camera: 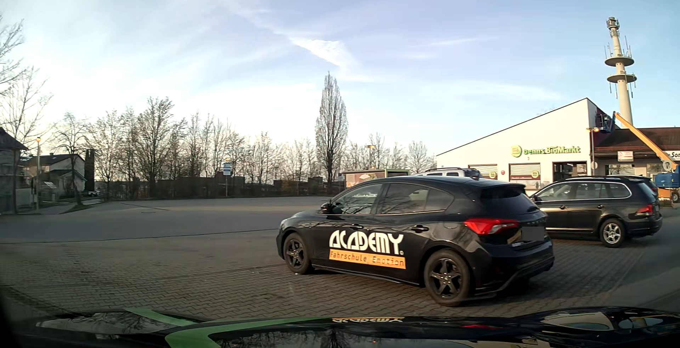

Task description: Follow the waypoints while adhering to traffic rules and regulations

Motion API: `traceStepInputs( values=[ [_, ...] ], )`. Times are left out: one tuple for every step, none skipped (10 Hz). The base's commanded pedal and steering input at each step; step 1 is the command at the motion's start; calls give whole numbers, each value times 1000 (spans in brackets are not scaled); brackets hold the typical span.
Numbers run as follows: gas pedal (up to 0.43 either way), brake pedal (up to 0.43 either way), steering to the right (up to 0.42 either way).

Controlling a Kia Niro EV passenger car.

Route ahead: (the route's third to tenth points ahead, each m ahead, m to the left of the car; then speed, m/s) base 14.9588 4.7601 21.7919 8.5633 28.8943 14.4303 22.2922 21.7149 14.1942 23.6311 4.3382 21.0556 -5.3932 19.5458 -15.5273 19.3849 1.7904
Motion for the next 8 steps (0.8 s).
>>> traceStepInputs(
  values=[
    [47,0,-833],
    [47,0,-829],
    [59,0,-815],
    [59,0,-794],
    [59,0,-779],
    [59,0,-756],
    [59,0,-732],
    [59,0,-706]
  ],
)
